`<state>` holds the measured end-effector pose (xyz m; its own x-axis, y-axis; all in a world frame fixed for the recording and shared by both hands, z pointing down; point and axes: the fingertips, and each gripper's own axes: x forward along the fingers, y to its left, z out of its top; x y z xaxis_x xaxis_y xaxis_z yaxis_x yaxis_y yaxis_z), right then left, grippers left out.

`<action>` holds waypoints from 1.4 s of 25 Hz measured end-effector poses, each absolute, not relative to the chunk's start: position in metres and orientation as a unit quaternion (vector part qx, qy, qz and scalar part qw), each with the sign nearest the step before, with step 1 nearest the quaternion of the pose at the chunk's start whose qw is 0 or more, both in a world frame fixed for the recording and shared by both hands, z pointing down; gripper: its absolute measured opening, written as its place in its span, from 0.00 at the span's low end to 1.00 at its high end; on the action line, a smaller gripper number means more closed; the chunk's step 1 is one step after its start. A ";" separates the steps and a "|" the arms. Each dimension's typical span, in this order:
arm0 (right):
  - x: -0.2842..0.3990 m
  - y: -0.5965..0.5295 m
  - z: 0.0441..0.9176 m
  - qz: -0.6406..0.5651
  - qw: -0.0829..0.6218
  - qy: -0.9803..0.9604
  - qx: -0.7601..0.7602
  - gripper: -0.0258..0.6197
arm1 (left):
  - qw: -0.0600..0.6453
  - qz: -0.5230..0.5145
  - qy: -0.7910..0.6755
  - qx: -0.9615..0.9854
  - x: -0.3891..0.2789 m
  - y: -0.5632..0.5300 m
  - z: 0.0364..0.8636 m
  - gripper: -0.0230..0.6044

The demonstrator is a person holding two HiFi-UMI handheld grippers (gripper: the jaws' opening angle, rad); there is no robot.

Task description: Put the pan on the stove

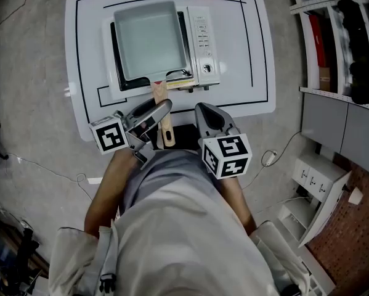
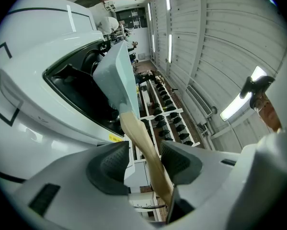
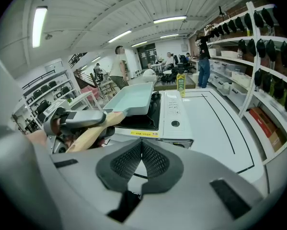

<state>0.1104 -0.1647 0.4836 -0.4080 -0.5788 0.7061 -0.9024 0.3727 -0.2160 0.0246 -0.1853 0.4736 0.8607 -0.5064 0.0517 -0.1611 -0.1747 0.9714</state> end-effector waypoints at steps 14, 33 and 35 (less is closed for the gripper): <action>0.100 -0.163 0.482 0.300 0.256 -0.781 0.484 0.05 | 0.590 -0.126 -0.235 0.762 -0.001 -0.169 0.468 0.34; 0.094 -0.158 0.449 0.282 0.208 -0.783 0.514 0.05 | 0.498 -0.093 -0.307 0.806 -0.057 -0.167 0.442 0.20; 0.094 -0.158 0.444 0.280 0.202 -0.782 0.519 0.05 | 0.483 -0.095 -0.309 0.814 -0.061 -0.169 0.434 0.18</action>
<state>0.0943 -0.1579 0.4436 -0.3794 -0.6992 0.6060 -0.9249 0.3039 -0.2284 -0.0611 -0.1686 0.4339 0.7910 -0.5947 0.1437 -0.4110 -0.3425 0.8448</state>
